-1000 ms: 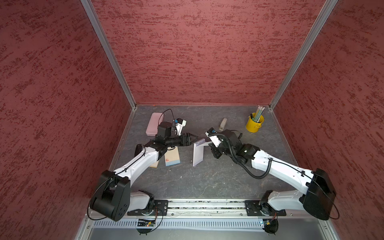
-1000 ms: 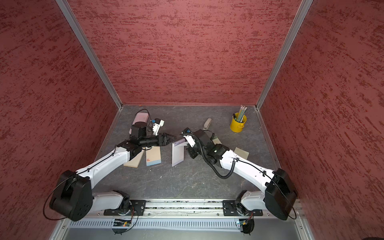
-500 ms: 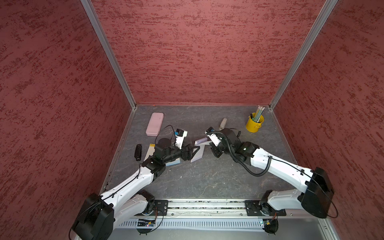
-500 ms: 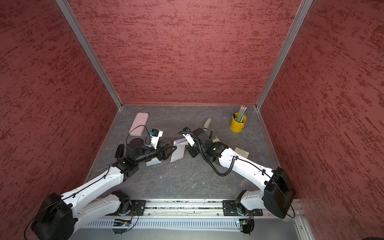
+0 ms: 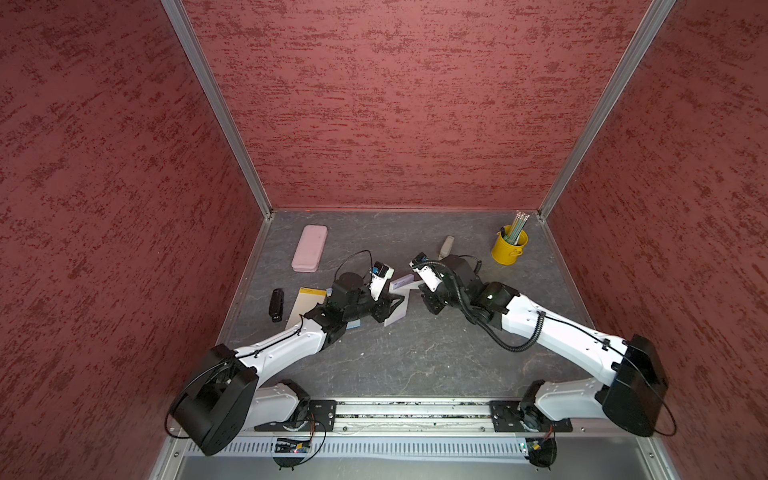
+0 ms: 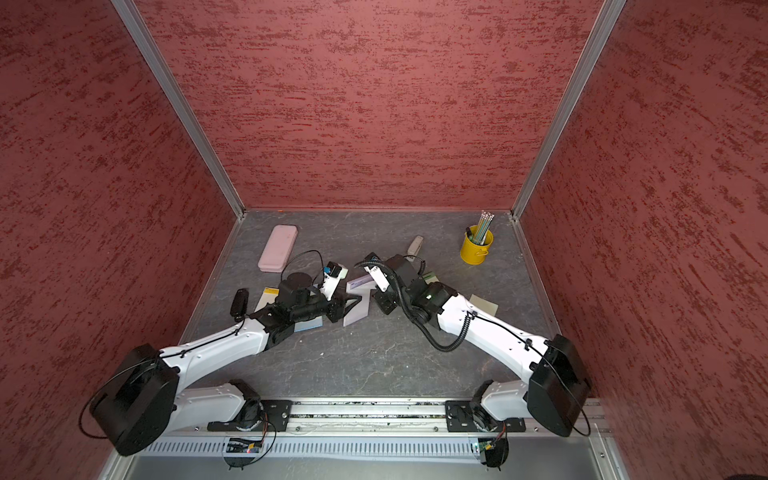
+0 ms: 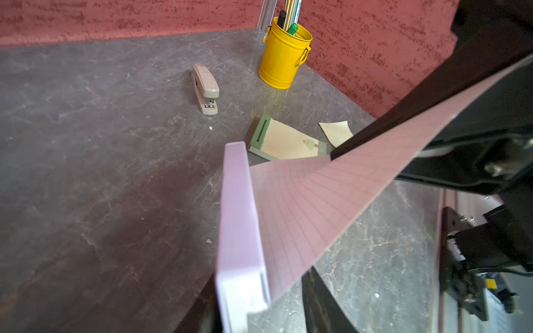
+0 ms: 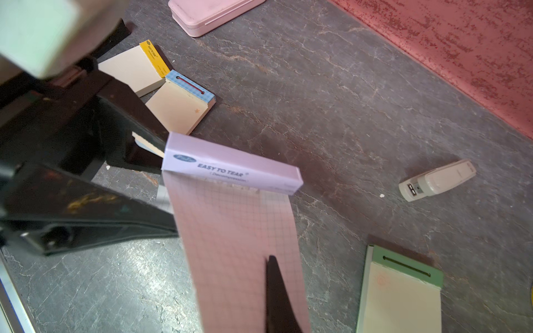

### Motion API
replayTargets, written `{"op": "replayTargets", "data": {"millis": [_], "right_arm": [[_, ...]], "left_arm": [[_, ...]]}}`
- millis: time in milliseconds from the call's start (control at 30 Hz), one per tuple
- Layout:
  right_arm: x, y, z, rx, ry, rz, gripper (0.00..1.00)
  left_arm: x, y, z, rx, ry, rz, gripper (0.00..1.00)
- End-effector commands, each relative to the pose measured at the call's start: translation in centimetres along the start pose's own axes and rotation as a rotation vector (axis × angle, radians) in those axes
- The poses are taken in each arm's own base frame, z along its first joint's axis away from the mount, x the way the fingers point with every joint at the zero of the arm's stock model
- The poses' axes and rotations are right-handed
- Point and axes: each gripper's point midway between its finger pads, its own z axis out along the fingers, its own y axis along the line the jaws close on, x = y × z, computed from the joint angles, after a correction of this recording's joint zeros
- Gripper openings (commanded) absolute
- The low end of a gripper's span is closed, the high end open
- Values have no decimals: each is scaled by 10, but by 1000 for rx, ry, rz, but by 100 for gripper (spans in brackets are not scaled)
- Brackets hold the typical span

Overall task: Tear off pages from different memo pads
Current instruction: Tear off the paper from the memo pad.

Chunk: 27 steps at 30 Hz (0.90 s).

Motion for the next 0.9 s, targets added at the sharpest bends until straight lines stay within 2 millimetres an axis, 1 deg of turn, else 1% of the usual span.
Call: {"op": "replayTargets", "data": {"millis": [0, 33, 100, 200, 267, 333, 500, 633, 667, 733, 767, 867], "right_arm": [[-25, -5, -14, 12, -71, 11, 0], [-27, -6, -15, 16, -80, 18, 0], [-34, -12, -19, 27, -110, 47, 0], [-45, -16, -26, -2, -159, 94, 0], [-49, -17, -28, -17, -173, 117, 0], [-52, -22, -30, -15, -187, 136, 0], [-58, -44, -36, 30, -228, 202, 0], [-50, -50, -32, 49, -203, 210, 0], [-48, -50, -31, 51, -198, 213, 0], [-49, -48, -31, 33, -201, 219, 0], [-50, -43, -31, 5, -203, 224, 0], [-52, -32, -29, -59, -206, 245, 0]], "left_arm": [[-19, -4, 0, 25, -49, 30, 26], [-20, -3, 0, 24, -54, 25, 22], [-17, 1, -1, 24, -43, 0, 14], [-11, 7, -2, 26, -19, -39, 4], [-9, 8, -2, 29, -7, -58, 0], [-9, 7, -2, 42, -2, -69, 0], [-7, 4, 0, 64, 19, -90, 0], [-6, 7, 1, 57, 39, -125, 0], [-6, 8, 1, 59, 44, -137, 1], [-5, 9, 1, 66, 46, -150, 8], [-5, 8, 2, 70, 47, -154, 11], [0, 8, 5, 81, 65, -163, 16]]}}
